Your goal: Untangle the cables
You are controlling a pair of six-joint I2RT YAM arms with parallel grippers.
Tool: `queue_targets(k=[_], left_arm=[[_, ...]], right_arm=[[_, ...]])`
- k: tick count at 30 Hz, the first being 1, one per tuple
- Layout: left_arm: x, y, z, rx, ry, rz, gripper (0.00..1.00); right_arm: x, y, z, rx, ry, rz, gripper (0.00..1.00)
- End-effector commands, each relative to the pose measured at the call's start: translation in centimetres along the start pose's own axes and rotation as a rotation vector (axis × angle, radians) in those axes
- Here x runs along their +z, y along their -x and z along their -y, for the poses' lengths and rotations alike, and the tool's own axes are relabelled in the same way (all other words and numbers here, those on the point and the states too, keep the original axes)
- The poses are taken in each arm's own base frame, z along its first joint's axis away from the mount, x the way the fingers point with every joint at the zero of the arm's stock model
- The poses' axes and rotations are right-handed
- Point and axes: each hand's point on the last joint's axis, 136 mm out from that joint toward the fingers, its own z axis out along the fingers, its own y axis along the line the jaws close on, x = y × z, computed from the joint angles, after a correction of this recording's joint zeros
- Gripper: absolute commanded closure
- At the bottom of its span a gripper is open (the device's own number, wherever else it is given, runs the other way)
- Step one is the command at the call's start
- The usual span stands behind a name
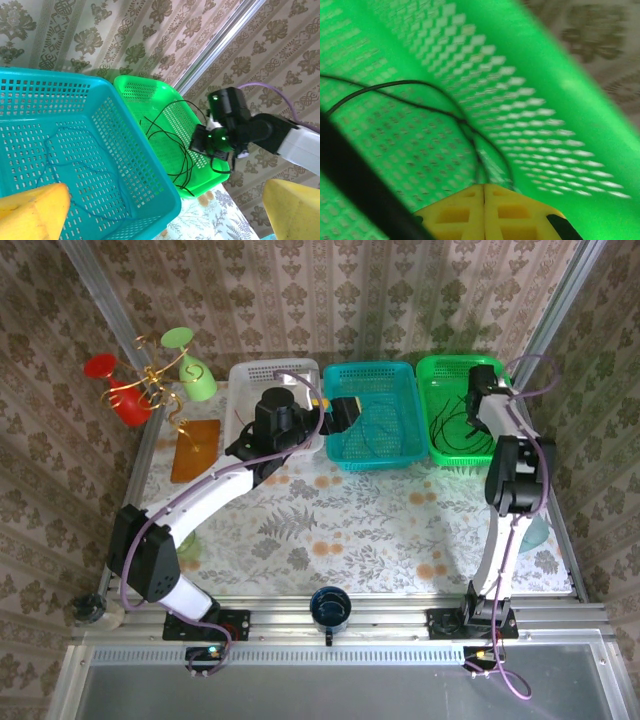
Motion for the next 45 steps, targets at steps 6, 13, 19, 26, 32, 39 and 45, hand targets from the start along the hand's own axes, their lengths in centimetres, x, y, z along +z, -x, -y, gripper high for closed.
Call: queue_targets(k=[6, 13, 19, 26, 32, 39, 45], left_arm=[[-1.7, 0.6, 0.8, 0.047, -0.001, 0.01, 0.0], [-2.0, 0.2, -0.1, 0.017, -0.005, -0.015, 0.0], [-2.6, 0.7, -0.9, 0.005, 0.003, -0.015, 0.0], [-4.4, 1.7, -3.3, -0.001, 0.045, 0.001, 0.0], [-7.5, 2.4, -6.9, 0.038, 0.154, 0.04, 0.0], [-13.7, 2.0, -16.2, 0.249, 0.482, 0.115, 0.0], [-17.5, 0.3, -20.9, 0.478, 0.645, 0.171, 0.0]], right_arm=[[2.1, -4.0, -2.8, -0.206, 0.054, -0.211, 1.0], [-2.3, -0.8, -1.7, -0.195, 0.1, -0.133, 0.44], [-7.0, 2.1, 0.5, -0.194, 0.096, -0.059, 0.08], [-10.4, 3.1, 2.6, -0.167, 0.103, 0.01, 0.0], [-15.2, 3.2, 2.4, -0.17, 0.223, 0.167, 0.0], [-18.2, -2.9, 1.1, -0.118, 0.461, 0.44, 0.0], [-16.6, -9.3, 0.9, -0.115, 0.585, 0.531, 0.0]])
